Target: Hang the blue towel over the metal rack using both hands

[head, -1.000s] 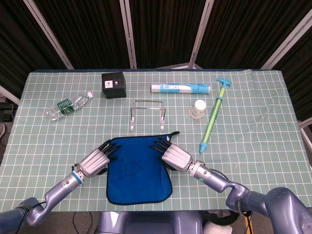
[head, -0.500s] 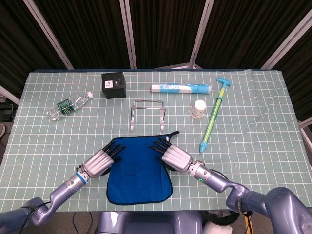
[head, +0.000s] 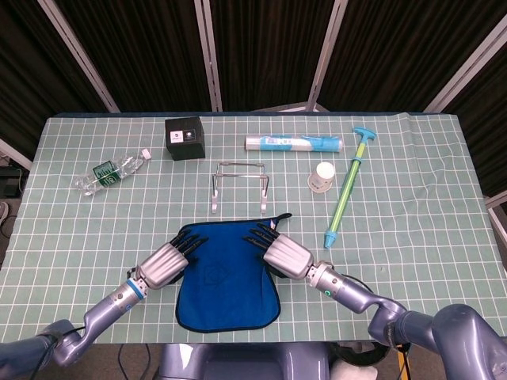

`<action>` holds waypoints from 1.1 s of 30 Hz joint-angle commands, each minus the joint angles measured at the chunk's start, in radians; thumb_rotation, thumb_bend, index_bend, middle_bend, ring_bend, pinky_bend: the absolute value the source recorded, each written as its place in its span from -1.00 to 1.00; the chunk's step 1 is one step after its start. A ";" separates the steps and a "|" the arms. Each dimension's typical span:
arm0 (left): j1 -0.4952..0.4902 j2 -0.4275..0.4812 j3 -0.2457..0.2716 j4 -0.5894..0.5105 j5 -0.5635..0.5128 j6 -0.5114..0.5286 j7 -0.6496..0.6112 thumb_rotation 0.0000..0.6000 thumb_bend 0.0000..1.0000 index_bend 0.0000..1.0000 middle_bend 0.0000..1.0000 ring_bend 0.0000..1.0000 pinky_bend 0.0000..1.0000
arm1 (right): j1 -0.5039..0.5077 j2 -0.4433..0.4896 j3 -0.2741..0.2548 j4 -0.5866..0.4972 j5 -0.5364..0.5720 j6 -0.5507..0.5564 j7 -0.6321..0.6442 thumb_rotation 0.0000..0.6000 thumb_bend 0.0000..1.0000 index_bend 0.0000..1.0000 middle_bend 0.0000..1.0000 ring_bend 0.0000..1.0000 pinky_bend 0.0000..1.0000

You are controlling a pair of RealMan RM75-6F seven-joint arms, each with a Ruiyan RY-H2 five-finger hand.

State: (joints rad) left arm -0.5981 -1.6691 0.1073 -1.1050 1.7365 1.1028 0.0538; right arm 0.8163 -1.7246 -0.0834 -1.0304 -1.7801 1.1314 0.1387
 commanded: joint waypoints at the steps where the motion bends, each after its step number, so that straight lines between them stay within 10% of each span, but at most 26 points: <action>1: 0.001 -0.003 -0.005 -0.008 -0.008 0.005 -0.015 1.00 0.13 0.13 -1.00 -1.00 -1.00 | -0.002 0.005 0.002 -0.005 0.001 0.004 -0.002 1.00 0.00 0.41 -0.85 -1.00 -1.00; 8: -0.003 0.004 -0.053 -0.037 -0.037 0.045 -0.030 1.00 0.13 0.52 -1.00 -1.00 -1.00 | -0.003 0.043 0.027 -0.052 0.008 0.035 0.000 1.00 0.00 0.43 -0.85 -1.00 -1.00; 33: -0.091 0.246 -0.437 -0.407 -0.340 0.090 -0.003 1.00 0.13 0.61 -1.00 -1.00 -1.00 | 0.088 0.304 0.364 -0.334 0.292 -0.027 0.021 1.00 0.00 0.41 -0.81 -1.00 -0.96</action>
State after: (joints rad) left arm -0.6787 -1.4324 -0.3135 -1.5119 1.4124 1.1990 0.0503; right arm 0.8967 -1.4240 0.2697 -1.3687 -1.5023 1.1151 0.1531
